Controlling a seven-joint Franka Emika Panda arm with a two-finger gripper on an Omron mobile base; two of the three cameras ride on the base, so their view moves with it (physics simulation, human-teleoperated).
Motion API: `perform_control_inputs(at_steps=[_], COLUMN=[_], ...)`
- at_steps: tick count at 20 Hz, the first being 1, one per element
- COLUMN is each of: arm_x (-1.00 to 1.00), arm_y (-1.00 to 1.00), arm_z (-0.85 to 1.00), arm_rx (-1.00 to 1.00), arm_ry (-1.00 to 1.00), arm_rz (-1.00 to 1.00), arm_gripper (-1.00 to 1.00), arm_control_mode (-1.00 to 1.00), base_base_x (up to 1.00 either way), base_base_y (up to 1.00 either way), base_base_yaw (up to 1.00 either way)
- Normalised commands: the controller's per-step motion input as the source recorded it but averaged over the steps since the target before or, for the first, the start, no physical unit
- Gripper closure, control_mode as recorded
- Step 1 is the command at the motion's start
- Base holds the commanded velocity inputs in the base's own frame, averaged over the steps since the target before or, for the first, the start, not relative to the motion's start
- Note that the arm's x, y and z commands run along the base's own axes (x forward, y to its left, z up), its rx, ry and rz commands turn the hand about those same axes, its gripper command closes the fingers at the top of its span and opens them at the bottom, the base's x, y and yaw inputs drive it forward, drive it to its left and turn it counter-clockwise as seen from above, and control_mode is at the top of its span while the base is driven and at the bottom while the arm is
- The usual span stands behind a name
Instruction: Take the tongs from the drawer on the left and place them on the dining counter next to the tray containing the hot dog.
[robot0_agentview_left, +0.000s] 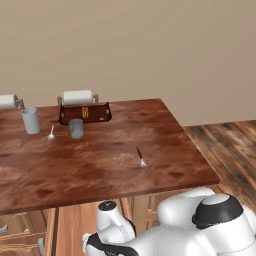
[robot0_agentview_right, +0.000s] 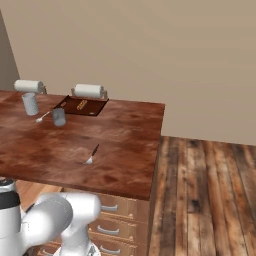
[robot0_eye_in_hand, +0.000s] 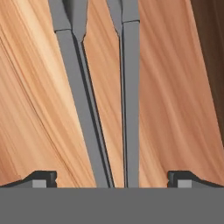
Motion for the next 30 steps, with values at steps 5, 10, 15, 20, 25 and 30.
perform_control_inputs(at_steps=[5, 10, 15, 20, 25, 30], arm_x=[0.05, 0.06, 0.06, 0.05, 0.03, -0.06], arm_y=[0.0, 0.01, 0.08, 0.08, 0.01, 0.0], arm_z=[-0.17, -0.2, -0.25, -0.31, -0.24, -0.54], arm_rx=[-0.02, -0.02, -0.03, -0.04, 0.0, -0.01], arm_ry=[0.0, 0.0, 0.0, 0.0, 0.0, -0.01], arm_rz=[-0.01, -0.01, -0.02, -0.04, -0.04, -0.02], arm_gripper=[-1.0, -1.0, -1.0, -1.0, -1.0, 1.0], arm_control_mode=[-1.0, -1.0, -1.0, -1.0, -1.0, -1.0], base_base_x=[0.0, 0.0, 0.0, 0.0, 0.0, 0.0], base_base_y=[0.0, 0.0, 0.0, 0.0, 0.0, 0.0], base_base_yaw=[0.0, 0.0, 0.0, 0.0, 0.0, 0.0])
